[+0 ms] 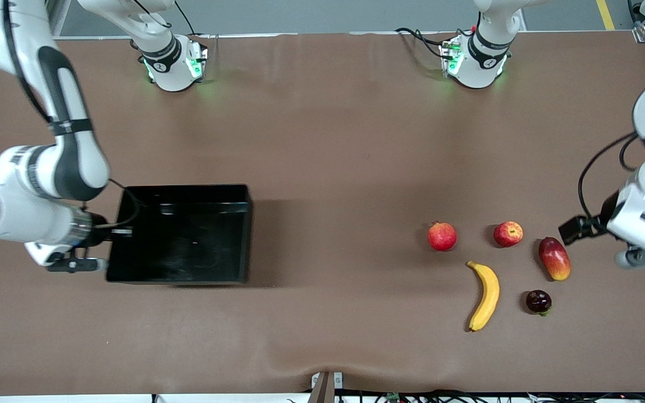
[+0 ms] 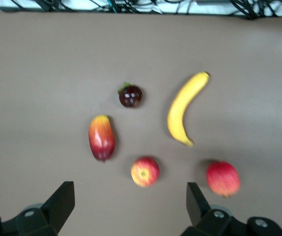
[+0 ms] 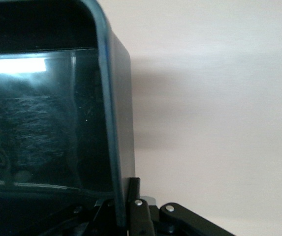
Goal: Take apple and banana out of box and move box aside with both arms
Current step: 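Drag the box away with the right gripper while the left gripper withdraws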
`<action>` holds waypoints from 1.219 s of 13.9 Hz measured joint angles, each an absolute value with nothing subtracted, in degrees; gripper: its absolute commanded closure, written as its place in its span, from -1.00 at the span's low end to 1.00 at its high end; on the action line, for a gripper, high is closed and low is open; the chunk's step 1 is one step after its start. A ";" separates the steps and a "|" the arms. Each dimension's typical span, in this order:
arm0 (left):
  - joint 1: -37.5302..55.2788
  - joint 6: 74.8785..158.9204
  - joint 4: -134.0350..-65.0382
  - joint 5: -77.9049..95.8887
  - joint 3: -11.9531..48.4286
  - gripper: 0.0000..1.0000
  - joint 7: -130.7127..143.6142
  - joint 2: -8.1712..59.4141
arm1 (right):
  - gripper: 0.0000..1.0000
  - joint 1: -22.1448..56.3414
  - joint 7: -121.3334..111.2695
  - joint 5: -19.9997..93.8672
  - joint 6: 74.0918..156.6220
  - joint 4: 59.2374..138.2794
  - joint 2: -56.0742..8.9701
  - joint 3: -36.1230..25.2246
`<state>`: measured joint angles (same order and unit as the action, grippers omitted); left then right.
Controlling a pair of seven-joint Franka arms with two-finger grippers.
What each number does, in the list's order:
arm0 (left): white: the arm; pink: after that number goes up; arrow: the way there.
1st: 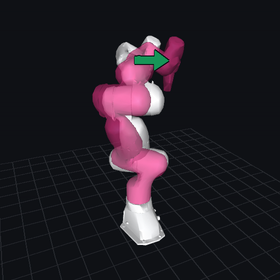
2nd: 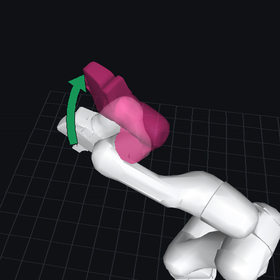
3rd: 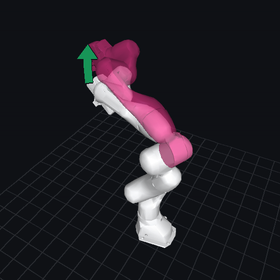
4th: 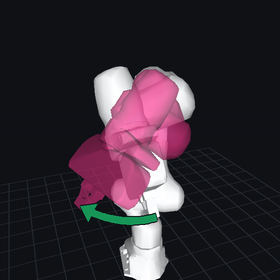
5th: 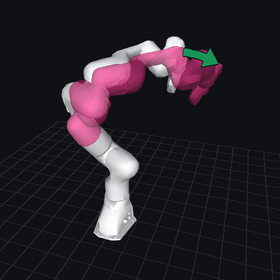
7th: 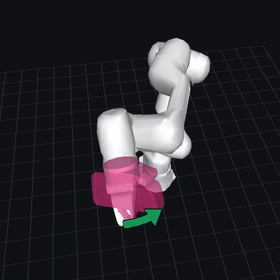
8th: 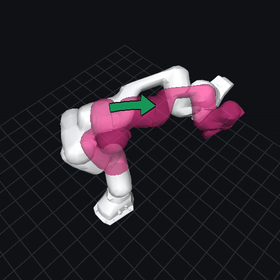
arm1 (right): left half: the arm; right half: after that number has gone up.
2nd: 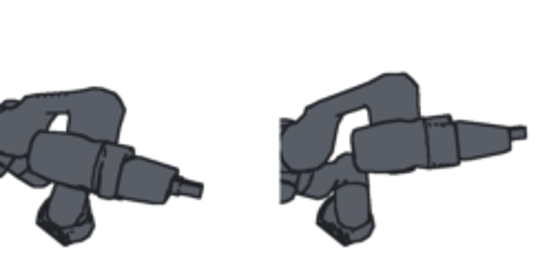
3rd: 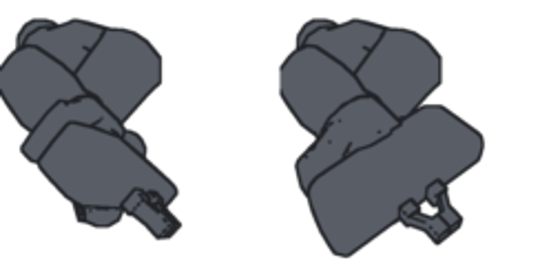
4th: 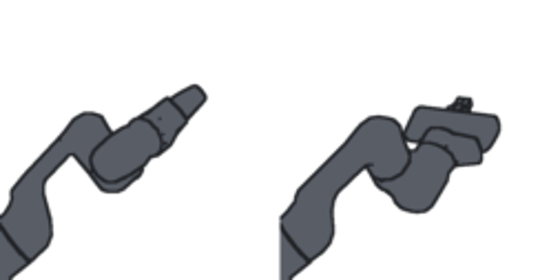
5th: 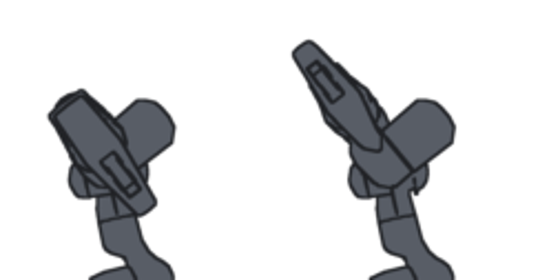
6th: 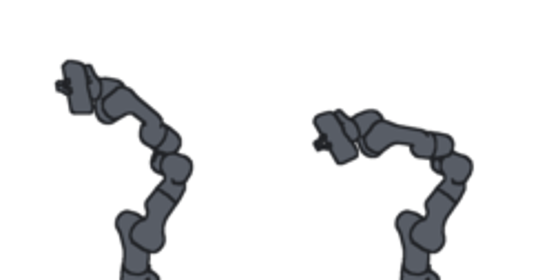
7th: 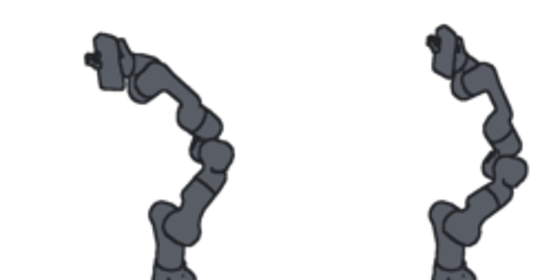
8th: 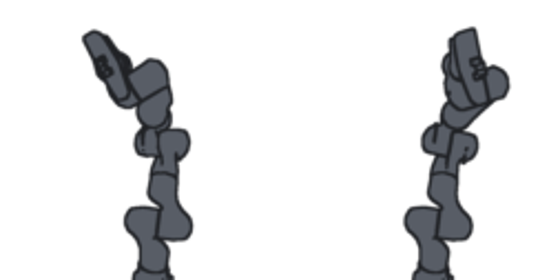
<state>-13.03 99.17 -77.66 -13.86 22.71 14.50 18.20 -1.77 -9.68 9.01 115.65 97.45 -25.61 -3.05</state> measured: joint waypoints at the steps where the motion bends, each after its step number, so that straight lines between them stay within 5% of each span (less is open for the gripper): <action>1: -13.03 97.21 -77.67 -13.08 22.73 -1.00 14.17 16.56 | 1.00 -4.45 -12.31 8.54 115.72 97.60 -25.60 -3.08; 6: -13.07 89.04 -77.76 -9.11 22.71 -1.00 12.23 9.98 | 1.00 -16.46 -22.13 5.90 115.87 100.66 -25.69 -3.13; 13: -13.19 83.03 -78.07 -7.01 22.57 -1.00 10.60 4.95 | 1.00 -18.93 -18.22 3.05 120.96 102.06 -29.93 -2.97; 14: -13.63 82.86 -78.16 -6.15 22.55 -1.00 10.34 4.35 | 0.50 -18.91 -16.32 3.04 121.21 102.06 -30.58 -2.78; 15: -14.37 82.80 -78.19 -5.09 22.53 -1.00 9.64 3.86 | -0.99 -18.88 -14.84 3.01 121.25 102.06 -31.06 -2.56; 17: -15.31 82.69 -78.37 -4.09 22.47 -1.00 7.66 3.40 | -1.00 -18.76 -14.44 2.47 121.15 102.02 -31.21 -2.25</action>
<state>-15.31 82.69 -78.37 -4.09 22.47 7.66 3.40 -18.76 -14.44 2.47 121.15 102.02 -31.21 -2.25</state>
